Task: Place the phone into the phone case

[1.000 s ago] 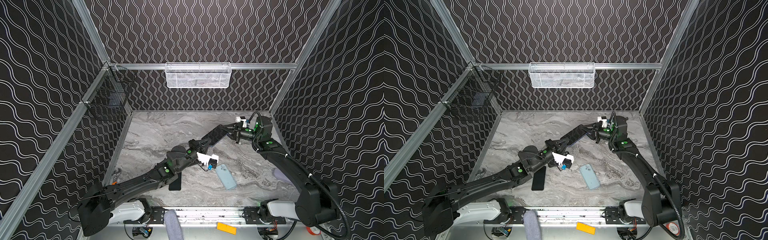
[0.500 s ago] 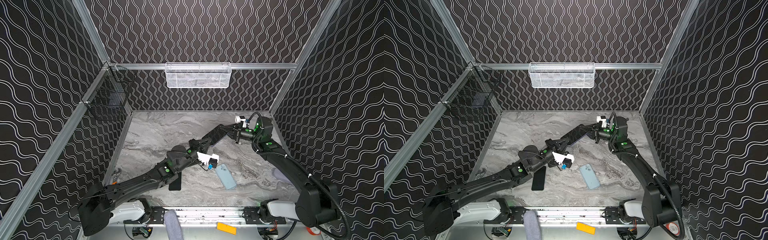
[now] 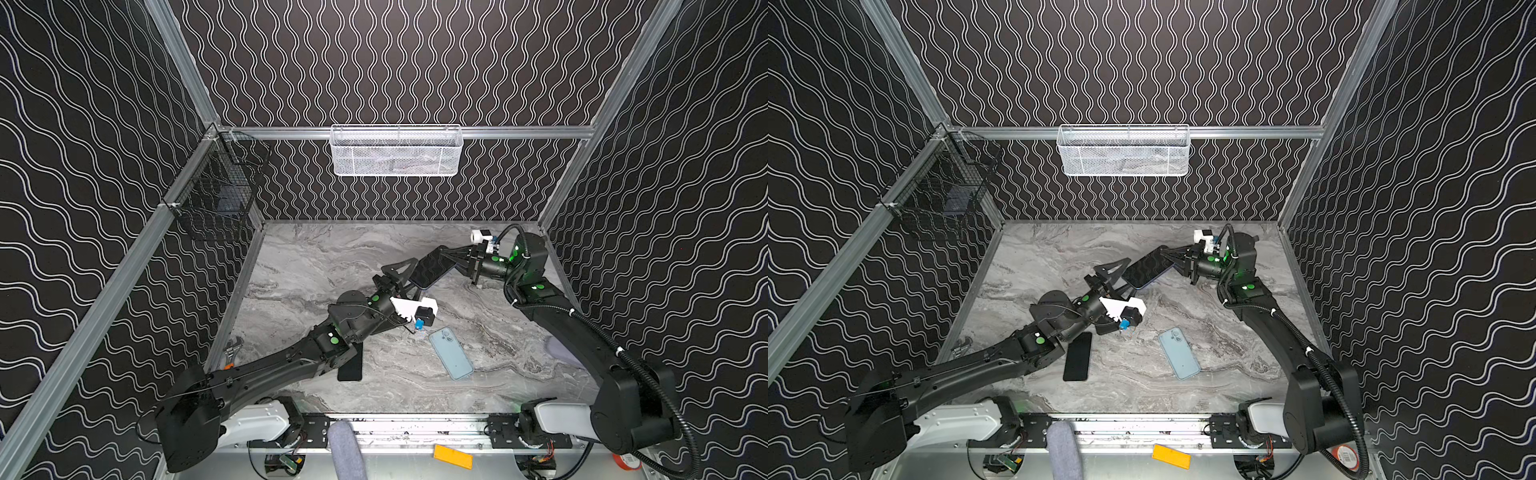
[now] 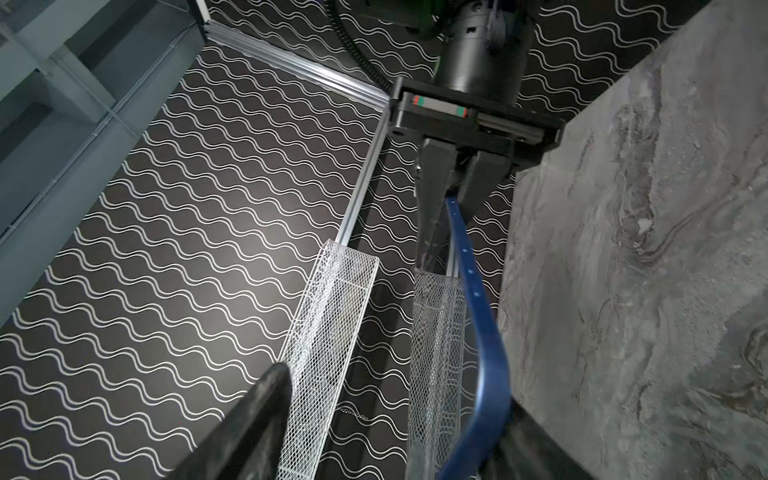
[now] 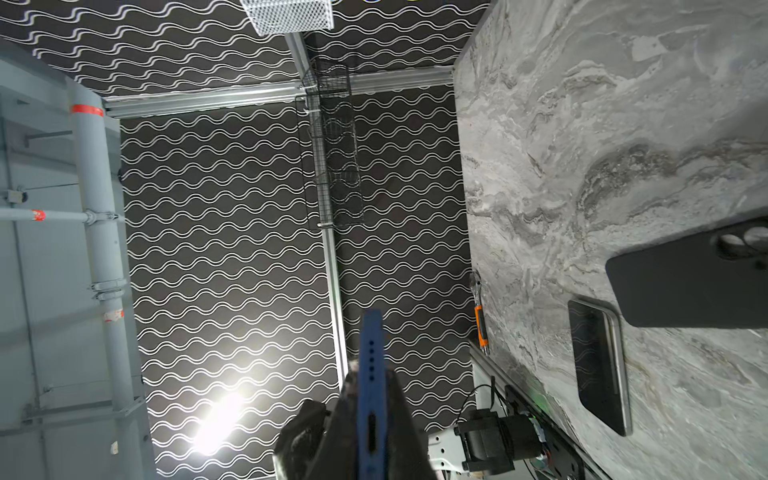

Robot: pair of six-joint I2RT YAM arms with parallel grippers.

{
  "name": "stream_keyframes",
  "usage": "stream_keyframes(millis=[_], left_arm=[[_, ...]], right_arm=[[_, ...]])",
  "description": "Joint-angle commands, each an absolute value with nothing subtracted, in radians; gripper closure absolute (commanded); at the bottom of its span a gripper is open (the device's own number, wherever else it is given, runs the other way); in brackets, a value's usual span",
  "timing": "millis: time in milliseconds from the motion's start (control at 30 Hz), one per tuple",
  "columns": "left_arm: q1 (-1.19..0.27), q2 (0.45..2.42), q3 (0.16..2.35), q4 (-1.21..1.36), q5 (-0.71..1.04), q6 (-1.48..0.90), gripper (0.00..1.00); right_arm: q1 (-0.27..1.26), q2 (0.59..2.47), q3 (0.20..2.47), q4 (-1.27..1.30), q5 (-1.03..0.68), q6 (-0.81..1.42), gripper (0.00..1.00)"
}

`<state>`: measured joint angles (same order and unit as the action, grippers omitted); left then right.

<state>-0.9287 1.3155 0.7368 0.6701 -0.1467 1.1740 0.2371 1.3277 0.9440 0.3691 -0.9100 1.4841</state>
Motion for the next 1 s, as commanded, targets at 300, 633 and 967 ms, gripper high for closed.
stream_keyframes(millis=[300,633,967], left_arm=[[-0.928,1.012,0.909,-0.056,-0.037,0.336,0.31],[-0.839,1.013,0.899,-0.119,0.285,-0.372,0.3],[-0.668,1.186,0.739,0.525,0.692,-1.057,0.22]], right_arm=[[0.227,1.273,0.967,0.429,-0.745,1.43,1.0],[0.227,1.234,0.942,0.46,-0.671,1.365,1.0],[0.227,1.21,0.883,0.534,-0.651,1.334,1.0]])
